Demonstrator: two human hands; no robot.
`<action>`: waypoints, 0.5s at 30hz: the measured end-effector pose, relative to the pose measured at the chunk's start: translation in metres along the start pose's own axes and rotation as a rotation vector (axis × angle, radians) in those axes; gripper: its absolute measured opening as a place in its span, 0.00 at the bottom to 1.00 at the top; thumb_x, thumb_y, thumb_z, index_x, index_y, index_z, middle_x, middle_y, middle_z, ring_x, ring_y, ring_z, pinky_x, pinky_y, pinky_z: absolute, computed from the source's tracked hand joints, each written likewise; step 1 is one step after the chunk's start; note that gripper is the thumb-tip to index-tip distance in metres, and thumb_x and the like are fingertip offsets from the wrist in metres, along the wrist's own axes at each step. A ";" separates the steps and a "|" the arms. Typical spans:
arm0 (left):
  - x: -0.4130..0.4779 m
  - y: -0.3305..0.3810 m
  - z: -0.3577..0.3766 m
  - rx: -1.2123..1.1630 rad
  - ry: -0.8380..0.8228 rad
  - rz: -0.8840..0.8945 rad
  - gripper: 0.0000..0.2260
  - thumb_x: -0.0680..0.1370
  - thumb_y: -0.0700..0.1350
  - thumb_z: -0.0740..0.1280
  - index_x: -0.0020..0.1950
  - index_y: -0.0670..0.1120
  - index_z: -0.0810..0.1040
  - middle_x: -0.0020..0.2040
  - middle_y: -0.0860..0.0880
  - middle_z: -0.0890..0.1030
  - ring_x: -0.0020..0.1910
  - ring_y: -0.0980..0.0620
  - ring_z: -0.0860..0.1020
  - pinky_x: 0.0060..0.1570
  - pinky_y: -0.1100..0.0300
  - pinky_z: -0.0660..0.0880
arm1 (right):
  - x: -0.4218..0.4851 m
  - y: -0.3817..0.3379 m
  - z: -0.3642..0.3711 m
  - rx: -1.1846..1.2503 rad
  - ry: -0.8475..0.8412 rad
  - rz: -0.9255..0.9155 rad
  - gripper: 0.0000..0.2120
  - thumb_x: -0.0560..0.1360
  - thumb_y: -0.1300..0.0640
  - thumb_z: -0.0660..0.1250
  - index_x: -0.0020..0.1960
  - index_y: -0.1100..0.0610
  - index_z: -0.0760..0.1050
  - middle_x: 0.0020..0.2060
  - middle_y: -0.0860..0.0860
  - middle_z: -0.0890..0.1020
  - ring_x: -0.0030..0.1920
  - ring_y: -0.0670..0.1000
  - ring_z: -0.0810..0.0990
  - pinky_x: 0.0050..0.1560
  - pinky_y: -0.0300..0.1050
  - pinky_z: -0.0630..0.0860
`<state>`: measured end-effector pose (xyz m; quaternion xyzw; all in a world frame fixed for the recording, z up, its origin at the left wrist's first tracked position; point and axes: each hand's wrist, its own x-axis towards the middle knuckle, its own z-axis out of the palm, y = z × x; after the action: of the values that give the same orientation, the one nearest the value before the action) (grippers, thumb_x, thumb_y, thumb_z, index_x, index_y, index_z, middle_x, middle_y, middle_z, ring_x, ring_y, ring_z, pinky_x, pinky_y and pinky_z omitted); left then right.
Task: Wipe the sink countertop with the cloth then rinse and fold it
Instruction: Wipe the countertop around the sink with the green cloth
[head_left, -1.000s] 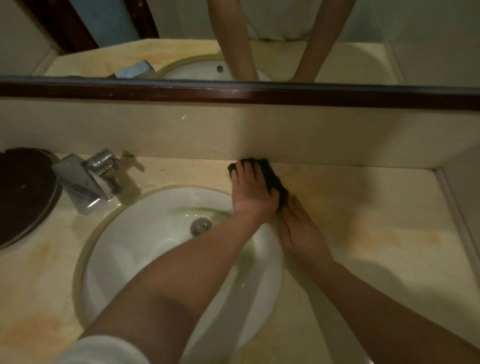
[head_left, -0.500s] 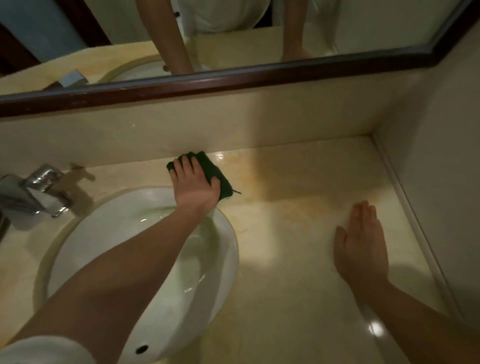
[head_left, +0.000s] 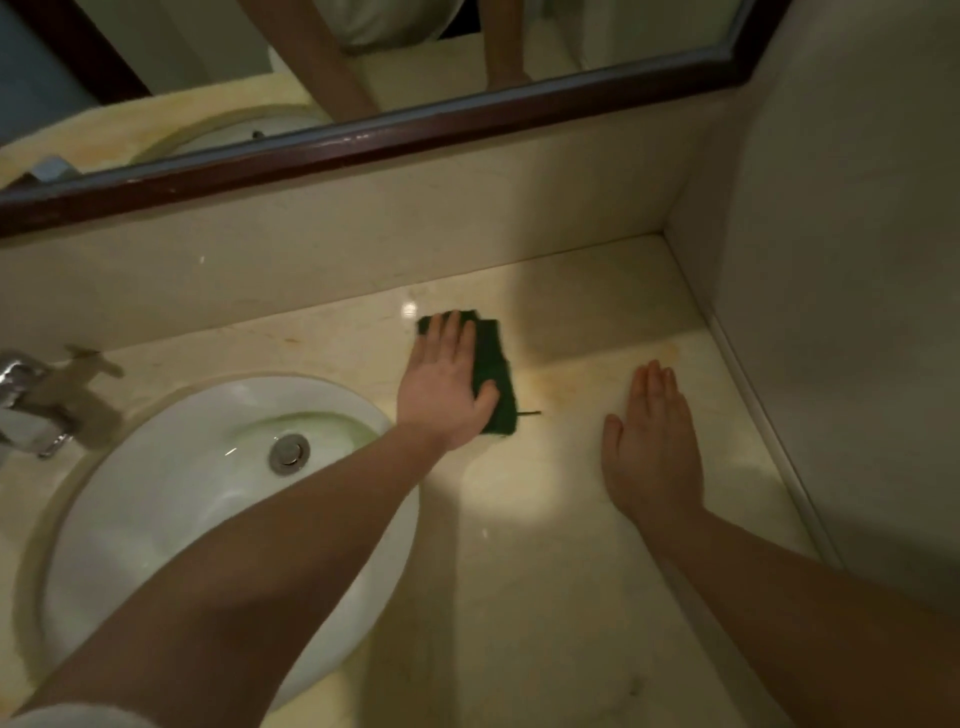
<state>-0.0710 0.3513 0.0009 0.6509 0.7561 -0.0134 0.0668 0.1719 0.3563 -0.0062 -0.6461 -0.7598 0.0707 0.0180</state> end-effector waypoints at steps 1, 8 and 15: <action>-0.002 -0.014 0.000 -0.009 0.014 -0.078 0.35 0.76 0.60 0.51 0.79 0.44 0.50 0.80 0.43 0.52 0.79 0.42 0.49 0.77 0.46 0.46 | 0.001 0.000 -0.001 0.002 -0.002 0.001 0.34 0.76 0.48 0.45 0.76 0.65 0.53 0.76 0.60 0.58 0.77 0.57 0.55 0.75 0.53 0.56; -0.002 -0.088 -0.009 -0.017 0.023 -0.432 0.36 0.75 0.57 0.50 0.78 0.38 0.52 0.77 0.36 0.57 0.76 0.35 0.53 0.75 0.41 0.50 | 0.002 -0.001 0.004 -0.010 -0.019 0.011 0.34 0.76 0.48 0.45 0.76 0.65 0.53 0.77 0.59 0.57 0.77 0.56 0.54 0.75 0.53 0.56; 0.005 -0.012 0.001 0.046 0.010 -0.258 0.36 0.75 0.58 0.49 0.78 0.38 0.51 0.78 0.36 0.55 0.77 0.36 0.51 0.76 0.42 0.48 | 0.003 -0.001 0.006 -0.021 -0.016 0.009 0.34 0.75 0.48 0.45 0.76 0.65 0.52 0.77 0.60 0.57 0.77 0.57 0.54 0.75 0.54 0.57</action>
<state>-0.0832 0.3542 -0.0012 0.5497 0.8333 -0.0362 0.0459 0.1693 0.3588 -0.0127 -0.6490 -0.7578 0.0680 0.0048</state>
